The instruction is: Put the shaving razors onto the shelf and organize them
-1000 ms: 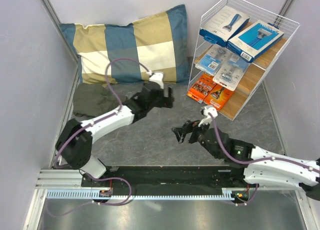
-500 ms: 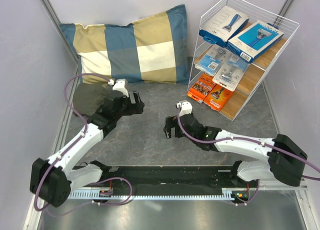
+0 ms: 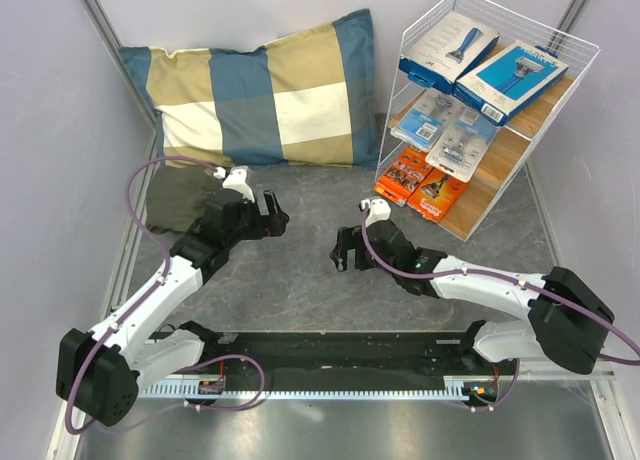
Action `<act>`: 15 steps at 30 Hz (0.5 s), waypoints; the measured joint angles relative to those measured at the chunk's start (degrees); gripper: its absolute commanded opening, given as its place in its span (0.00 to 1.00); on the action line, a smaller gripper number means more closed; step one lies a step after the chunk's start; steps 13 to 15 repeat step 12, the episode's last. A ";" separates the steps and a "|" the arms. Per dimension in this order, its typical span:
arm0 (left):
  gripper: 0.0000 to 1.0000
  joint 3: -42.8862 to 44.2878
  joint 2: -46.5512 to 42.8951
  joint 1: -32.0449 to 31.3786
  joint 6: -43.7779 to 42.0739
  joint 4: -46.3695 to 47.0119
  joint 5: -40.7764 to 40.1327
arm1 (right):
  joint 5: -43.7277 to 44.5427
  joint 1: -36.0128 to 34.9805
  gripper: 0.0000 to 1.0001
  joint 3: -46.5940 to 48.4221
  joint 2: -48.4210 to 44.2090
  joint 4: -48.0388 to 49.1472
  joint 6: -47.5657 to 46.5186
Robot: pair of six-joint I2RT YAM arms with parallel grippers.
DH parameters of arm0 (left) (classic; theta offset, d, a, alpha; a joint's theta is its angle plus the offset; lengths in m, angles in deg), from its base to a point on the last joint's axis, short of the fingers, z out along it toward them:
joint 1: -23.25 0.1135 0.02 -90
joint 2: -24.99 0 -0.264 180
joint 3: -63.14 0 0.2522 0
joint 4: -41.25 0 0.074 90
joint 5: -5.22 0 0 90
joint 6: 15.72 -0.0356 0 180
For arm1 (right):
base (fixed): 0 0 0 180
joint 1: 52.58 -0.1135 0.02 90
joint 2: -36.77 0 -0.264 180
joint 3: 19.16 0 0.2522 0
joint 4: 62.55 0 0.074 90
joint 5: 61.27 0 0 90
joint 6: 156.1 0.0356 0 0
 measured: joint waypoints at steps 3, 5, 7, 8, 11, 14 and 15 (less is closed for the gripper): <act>1.00 -0.17 0.50 0.00 0.28 0.02 0.42 | 0.09 0.37 0.98 -0.02 -0.83 0.02 -0.09; 1.00 -0.33 0.55 0.00 0.48 0.09 0.46 | 0.20 0.59 0.98 0.00 -0.94 0.00 -0.17; 1.00 -0.48 0.52 0.00 0.63 0.17 0.50 | 0.24 0.61 0.98 0.00 -0.94 -0.04 -0.20; 1.00 -0.52 0.52 0.00 0.72 0.17 0.52 | 0.28 0.61 0.98 0.00 -0.94 -0.02 -0.26; 1.00 -0.74 0.13 0.00 0.74 0.31 0.57 | 0.59 0.61 0.98 0.04 -0.94 -0.04 -0.55; 1.00 -0.81 -0.09 0.00 0.74 0.31 0.57 | 0.66 0.61 0.98 0.11 -0.94 -0.04 -0.61; 1.00 -0.81 -0.09 0.00 0.74 0.31 0.57 | 0.66 0.61 0.98 0.11 -0.94 -0.04 -0.61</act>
